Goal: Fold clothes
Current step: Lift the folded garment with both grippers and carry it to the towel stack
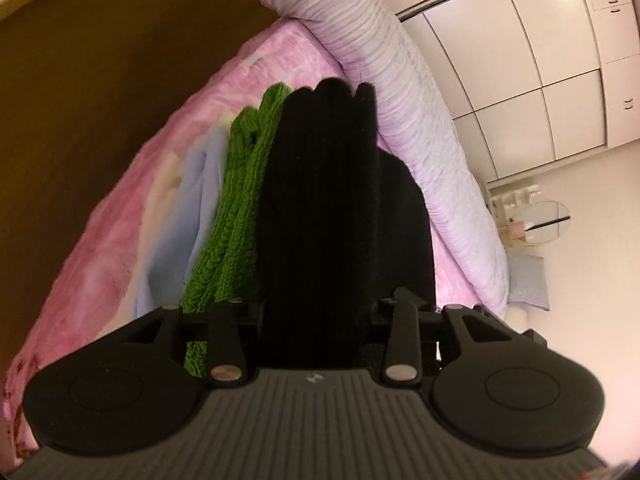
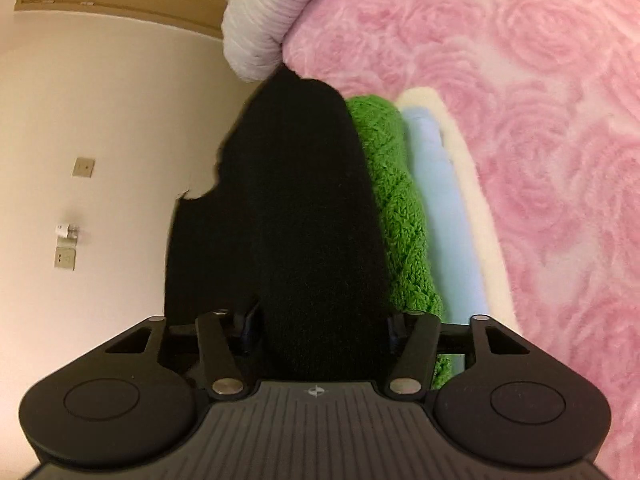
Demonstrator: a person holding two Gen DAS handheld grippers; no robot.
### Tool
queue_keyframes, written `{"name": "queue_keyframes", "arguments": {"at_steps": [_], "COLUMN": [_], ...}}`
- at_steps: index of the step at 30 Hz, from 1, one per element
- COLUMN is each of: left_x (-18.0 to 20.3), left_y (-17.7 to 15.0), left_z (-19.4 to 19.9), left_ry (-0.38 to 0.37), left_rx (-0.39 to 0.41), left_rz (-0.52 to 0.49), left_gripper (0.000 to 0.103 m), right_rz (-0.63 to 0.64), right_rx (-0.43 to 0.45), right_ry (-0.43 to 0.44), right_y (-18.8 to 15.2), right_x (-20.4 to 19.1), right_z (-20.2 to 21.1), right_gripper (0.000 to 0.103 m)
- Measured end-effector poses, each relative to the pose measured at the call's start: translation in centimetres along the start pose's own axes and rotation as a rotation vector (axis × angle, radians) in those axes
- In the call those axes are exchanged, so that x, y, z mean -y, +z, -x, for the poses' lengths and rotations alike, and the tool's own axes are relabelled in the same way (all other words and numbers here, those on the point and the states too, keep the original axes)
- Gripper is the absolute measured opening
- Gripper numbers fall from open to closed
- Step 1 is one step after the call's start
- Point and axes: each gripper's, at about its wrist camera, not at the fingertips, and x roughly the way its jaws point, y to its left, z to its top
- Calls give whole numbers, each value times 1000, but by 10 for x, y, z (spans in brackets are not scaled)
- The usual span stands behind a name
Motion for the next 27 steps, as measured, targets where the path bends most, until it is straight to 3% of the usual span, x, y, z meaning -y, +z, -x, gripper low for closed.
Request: {"name": "queue_keyframes", "arguments": {"at_steps": [4,8,13,17,19,21,23,27], "left_x": [-5,14,35,63,72,77,70,53], "left_y": [7,10,0,-9,-21,-31,-42,-49], "left_z": [-1,14,55,81,76,70,59,32], "left_ry": [8,70,159,132,131,136,165,254], "left_rx": [10,19,114,112,51,-1,-20,-8], "left_rz": [34,-7,-39,-138,-205,-257,-246,-253], "left_gripper": [35,36,35,31,27,23,23,20], "right_rz": [84,215,313,463,505,531,545,555], "right_rx": [-8,-5,-26,-84,-111,-117,-111,-122], "right_ry": [-56,-153,-198,-238,-238,-252,-273,-306], "right_y": [7,10,0,-20,-26,-30,-32,-29], "right_x": [-19,-36,-36,-44,-50,-55,-59,-57], "right_z": [7,27,63,70,65,59,54,40], "right_gripper": [67,69,69,48,42,42,42,42]}}
